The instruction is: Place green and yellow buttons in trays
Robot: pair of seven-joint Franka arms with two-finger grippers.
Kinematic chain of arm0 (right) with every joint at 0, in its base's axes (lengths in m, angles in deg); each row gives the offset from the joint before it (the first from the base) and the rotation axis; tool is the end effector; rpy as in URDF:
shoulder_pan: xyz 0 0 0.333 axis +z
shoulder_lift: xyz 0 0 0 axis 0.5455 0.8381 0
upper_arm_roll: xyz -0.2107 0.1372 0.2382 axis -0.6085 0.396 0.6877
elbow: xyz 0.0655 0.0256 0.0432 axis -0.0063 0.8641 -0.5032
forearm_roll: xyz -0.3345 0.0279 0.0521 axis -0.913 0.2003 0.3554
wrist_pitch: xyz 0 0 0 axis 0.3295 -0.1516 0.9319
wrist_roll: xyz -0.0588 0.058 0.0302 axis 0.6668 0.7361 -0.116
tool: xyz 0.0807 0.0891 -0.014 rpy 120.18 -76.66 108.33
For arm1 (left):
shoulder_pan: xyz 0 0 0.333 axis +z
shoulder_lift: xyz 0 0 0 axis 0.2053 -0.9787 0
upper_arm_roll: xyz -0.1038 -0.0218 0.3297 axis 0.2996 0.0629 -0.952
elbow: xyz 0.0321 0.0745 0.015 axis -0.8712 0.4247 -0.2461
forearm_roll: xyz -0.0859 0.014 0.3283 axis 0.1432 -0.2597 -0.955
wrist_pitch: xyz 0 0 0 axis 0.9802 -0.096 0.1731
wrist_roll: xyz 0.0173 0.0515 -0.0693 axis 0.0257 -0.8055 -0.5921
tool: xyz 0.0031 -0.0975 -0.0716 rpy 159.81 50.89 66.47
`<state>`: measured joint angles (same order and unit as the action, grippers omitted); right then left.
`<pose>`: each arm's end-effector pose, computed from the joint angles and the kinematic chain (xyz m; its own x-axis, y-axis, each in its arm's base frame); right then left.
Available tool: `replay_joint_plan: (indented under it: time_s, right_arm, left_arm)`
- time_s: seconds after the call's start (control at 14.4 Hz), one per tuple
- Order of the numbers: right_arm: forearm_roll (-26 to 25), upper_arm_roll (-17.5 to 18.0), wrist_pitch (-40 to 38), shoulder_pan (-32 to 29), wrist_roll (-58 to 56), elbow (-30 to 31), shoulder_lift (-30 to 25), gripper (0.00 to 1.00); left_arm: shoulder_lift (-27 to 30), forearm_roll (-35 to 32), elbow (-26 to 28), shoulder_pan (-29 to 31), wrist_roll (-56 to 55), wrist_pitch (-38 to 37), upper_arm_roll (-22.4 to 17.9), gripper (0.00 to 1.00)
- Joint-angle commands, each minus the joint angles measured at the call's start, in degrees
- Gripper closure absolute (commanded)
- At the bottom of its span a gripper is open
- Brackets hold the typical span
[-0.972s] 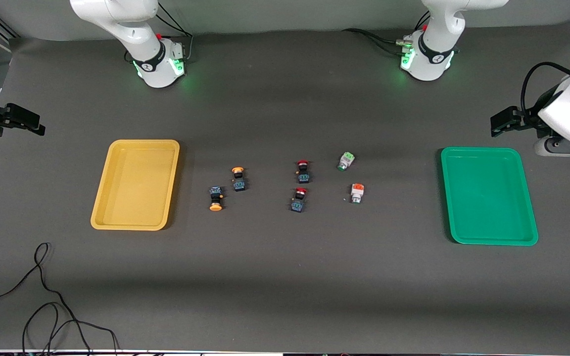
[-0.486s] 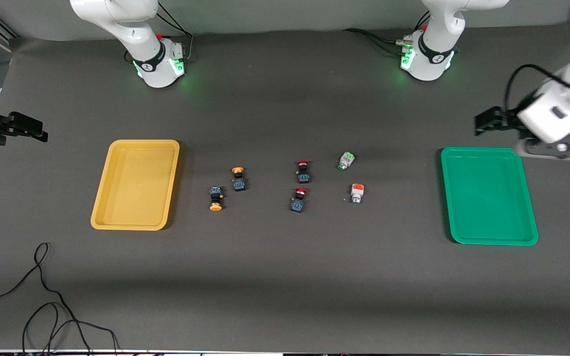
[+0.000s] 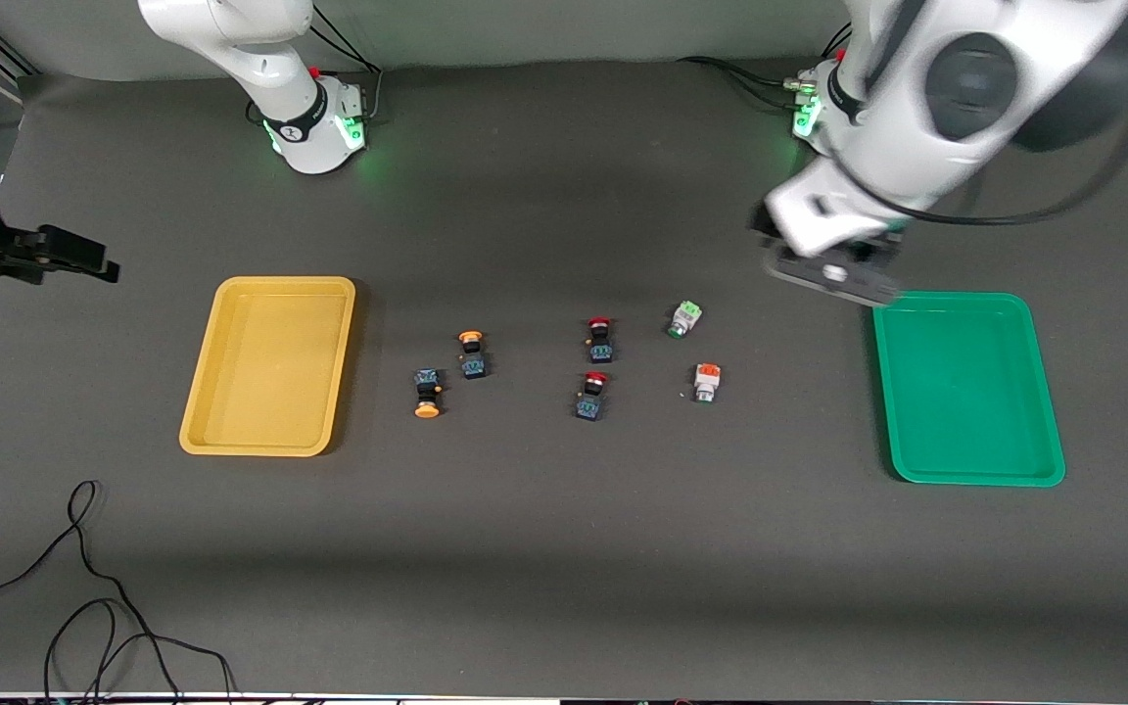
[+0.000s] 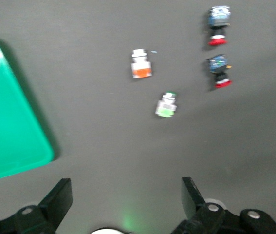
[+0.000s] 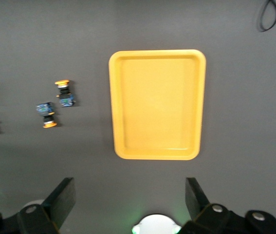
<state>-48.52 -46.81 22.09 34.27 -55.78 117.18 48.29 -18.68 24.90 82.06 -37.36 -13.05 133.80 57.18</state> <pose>0.4923 -0.0040 0.6241 0.9866 -0.0606 -0.1513 -0.0718 -0.9949 -0.0701 0.4289 -0.2495 0.5485 0.9336 -0.3197 -0.1618 -0.3157 -0.9475 0.0507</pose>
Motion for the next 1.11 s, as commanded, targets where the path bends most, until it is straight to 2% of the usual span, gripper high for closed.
replay_joint_plan:
  time_s: [0.0,0.07,0.21,0.42,0.56,0.69,0.83,1.04]
  right_arm:
    - [0.4,-0.1,-0.4,5.5,6.0,-0.7,2.2,0.0]
    - [0.5,-0.1,0.3,6.4,8.0,-0.8,3.6,0.0]
    - [0.7,-0.1,3.8,9.4,10.3,0.5,5.9,0.0]
    - [0.7,-0.1,11.0,14.7,18.6,3.3,9.9,0.0]
    - [0.8,-0.1,16.7,16.9,20.0,6.4,12.7,0.0]
    - [0.9,-0.1,22.5,18.3,20.2,9.8,15.4,0.0]
    - [3.3,-0.1,29.5,19.1,20.0,13.2,18.2,0.0]
    - [3.4,-0.1,41.2,21.2,20.1,19.1,21.0,0.01]
  left_arm:
    - [1.2,0.4,1.7,-6.2,-7.7,3.6,-0.1,0.0]
    - [0.9,0.3,2.6,-7.8,-8.7,4.8,-0.1,0.0]
    - [1.0,0.1,7.9,-8.1,-8.7,10.3,0.0,0.0]
    - [0.6,-0.7,17.3,-8.2,-8.5,21.5,0.2,0.0]
    - [-1.8,-1.4,23.2,-8.2,-8.5,31.1,0.3,0.0]
    - [-7.6,-3.0,25.0,-8.2,-8.7,39.3,0.3,0.0]
    - [-12.7,-3.4,25.0,-8.3,-8.8,43.9,0.2,0.0]
    - [-17.9,-3.7,25.1,-9.2,-9.0,49.2,0.2,0.0]
